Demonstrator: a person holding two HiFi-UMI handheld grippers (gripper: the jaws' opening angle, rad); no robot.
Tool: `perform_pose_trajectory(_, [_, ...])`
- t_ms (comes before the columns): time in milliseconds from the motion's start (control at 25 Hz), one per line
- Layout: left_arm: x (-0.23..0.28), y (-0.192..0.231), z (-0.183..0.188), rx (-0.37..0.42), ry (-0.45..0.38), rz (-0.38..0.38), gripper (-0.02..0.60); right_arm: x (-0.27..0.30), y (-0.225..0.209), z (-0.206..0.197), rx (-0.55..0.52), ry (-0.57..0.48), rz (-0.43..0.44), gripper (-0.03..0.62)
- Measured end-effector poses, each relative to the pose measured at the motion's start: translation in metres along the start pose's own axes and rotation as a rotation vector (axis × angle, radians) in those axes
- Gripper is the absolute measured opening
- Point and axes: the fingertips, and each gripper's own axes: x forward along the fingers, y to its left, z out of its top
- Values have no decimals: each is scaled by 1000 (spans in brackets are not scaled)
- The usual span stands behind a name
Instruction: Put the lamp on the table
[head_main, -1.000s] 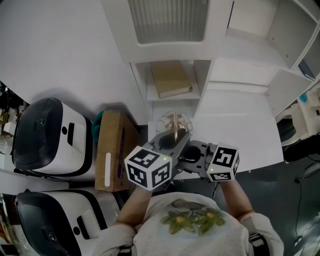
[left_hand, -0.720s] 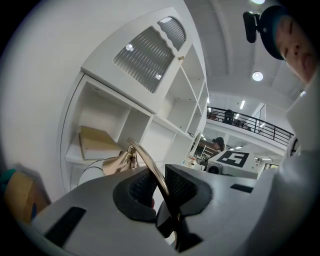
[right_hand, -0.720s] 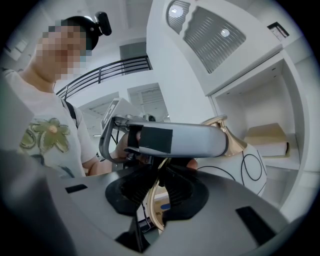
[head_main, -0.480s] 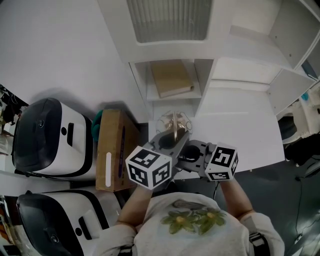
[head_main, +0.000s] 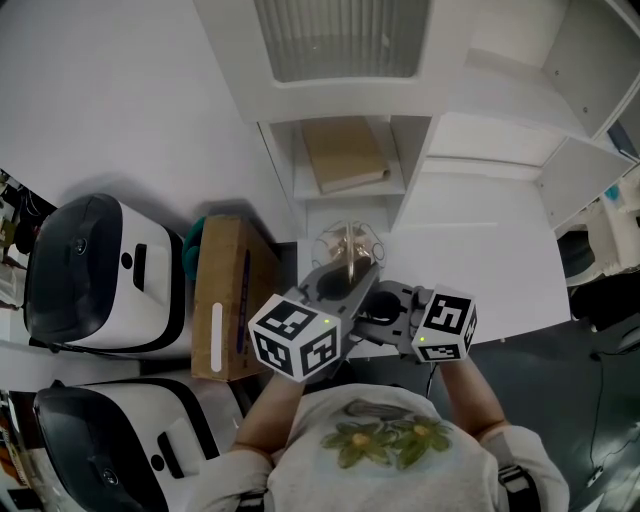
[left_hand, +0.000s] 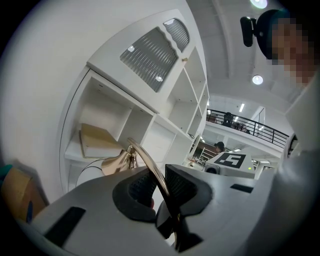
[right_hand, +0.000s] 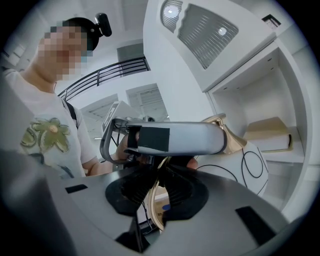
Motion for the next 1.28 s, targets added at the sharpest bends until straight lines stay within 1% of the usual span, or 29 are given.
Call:
perform_pose_trajectory(360, [-2, -4, -2, 16, -7, -23, 71, -1, 3, -2, 4, -15, -1, 89])
perform_pose_trajectory(560, [-3, -8, -5, 50, -2, -29, 71, -1, 6, -4, -9, -20, -9, 90])
perform_pose_trajectory(760, [-5, -9, -7, 66, -11, -43, 72, -1, 8, -5, -41, -44, -33, 89])
perform_pose_trajectory(840, [-7, -10, -8, 89, -21, -40, 73, -1, 8, -5, -50, -48, -54, 91])
perform_pose_trajectory(920, [-9, -10, -8, 141, -25, -22, 92, -2, 7, -5, -57, -52, -79, 91])
perform_pose_trajectory(1000, [-12, -7, -9, 188, -25, 6, 152, -3, 6, -6, -58, -55, -102, 93])
perform_pose_trajectory(1040, [-14, -6, -9, 198, -24, 15, 175, -4, 6, -7, -54, -59, -113, 99])
perform_pose_trajectory(1200, [-22, -7, -13, 199, -26, 30, 183, -8, 2, -9, -28, -88, -166, 133])
perform_pose_trajectory(1280, [-26, -8, -16, 200, -29, 39, 183, -11, 2, -12, -18, -97, -191, 135])
